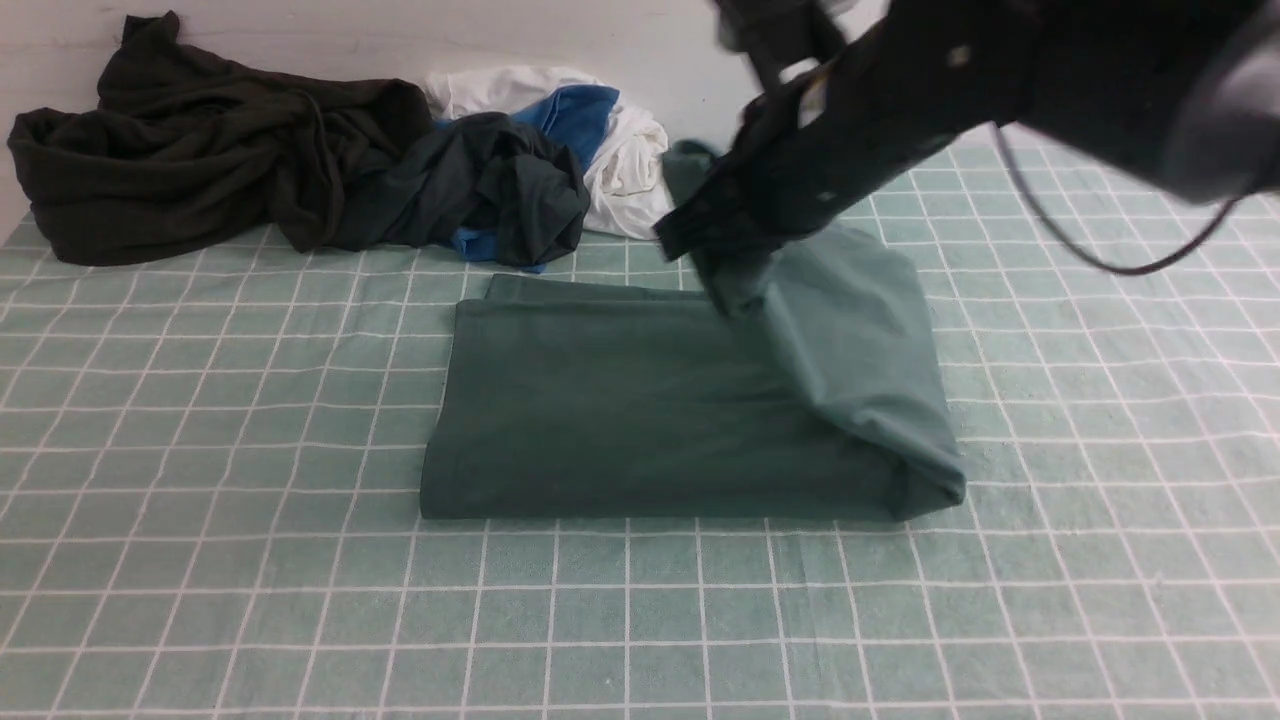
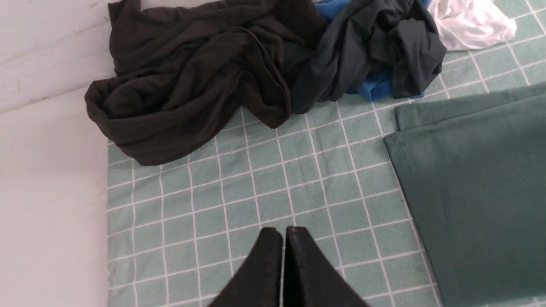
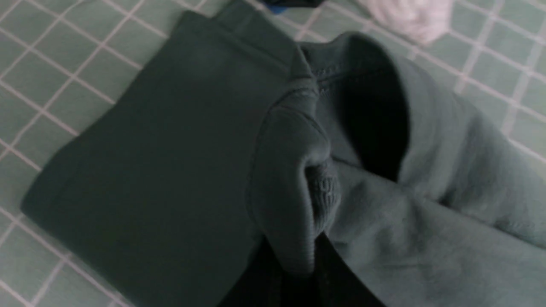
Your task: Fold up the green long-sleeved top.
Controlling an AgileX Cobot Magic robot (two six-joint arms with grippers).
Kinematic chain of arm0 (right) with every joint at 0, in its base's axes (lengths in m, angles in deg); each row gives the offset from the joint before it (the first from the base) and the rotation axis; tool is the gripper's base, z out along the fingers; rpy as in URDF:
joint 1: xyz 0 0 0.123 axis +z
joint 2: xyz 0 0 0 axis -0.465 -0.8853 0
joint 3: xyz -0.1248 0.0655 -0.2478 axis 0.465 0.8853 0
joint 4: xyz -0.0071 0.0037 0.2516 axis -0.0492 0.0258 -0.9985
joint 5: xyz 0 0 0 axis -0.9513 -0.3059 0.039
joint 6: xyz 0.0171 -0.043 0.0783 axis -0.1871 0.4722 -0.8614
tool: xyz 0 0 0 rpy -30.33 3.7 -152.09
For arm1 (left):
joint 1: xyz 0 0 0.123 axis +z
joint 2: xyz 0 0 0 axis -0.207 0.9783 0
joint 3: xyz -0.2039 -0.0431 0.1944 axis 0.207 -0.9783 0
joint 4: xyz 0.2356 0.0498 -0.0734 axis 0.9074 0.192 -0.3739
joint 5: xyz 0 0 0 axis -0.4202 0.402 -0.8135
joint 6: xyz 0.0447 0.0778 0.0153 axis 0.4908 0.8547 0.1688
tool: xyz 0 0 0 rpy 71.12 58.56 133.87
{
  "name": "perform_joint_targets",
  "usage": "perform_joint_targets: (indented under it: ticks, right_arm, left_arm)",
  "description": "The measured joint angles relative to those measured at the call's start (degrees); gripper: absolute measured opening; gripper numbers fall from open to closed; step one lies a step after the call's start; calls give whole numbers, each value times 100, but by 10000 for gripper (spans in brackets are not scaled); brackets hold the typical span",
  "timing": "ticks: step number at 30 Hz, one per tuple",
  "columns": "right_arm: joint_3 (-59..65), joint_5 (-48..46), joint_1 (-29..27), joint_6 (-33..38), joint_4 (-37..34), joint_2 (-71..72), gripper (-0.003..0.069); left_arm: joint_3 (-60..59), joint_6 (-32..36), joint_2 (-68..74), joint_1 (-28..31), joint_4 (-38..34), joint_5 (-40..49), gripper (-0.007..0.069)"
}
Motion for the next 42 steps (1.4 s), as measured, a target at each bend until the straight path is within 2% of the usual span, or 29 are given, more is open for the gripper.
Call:
perform_joint_targets:
  ticks: [3,6,9,12,14,16,19,22,31,33,39,42]
  right_arm:
    - [-661,94,262,-231,-56,-766,45]
    - [-1160,111,349,-260,-291,-1307,102]
    - [-1876,-20,388,-235,-892,-1798,279]
    - [-2228,-425,388,-148,-1053,-1870,420]
    - [-2400,-674,388,-38,-1014,-1837,471]
    - [-2559,-1230,388,188,-656,-1678,515]
    - [-2566,-1684,388,253,-219,-1604,522]
    - [-2304,-1725,388,253,-102,-1673,512]
    - [-1829,-1431,443,489,-817,-2203,476]
    - [-1970,-1558,443,714,-1024,-2001,475]
    - [-2057,-2069,443,1215,-1109,-956,451]
    - [-1959,-2151,424,1410,-1056,-209,407]
  left_arm:
    - [-314,-5,-142,0,-82,0,-3]
    - [-640,-26,-215,0,-136,0,-3]
    - [-1203,-165,-292,0,-177,0,-3]
    - [-1716,-321,-482,0,-177,0,-3]
    - [-1961,-352,-633,0,-177,0,-3]
    - [-2590,-447,-1138,0,-182,-37,-3]
    - [-3258,-502,-1813,0,-176,-146,-3]
    - [-4001,-571,-2610,0,-176,-347,-3]
    - [-6386,-1049,-4741,0,-170,-853,-3]
    - [-7078,-1244,-5411,0,-158,-1154,-3]
    - [-8048,-1340,-6800,0,-151,-1811,-3]
    - [-8273,-1314,-7437,0,-151,-1942,-3]
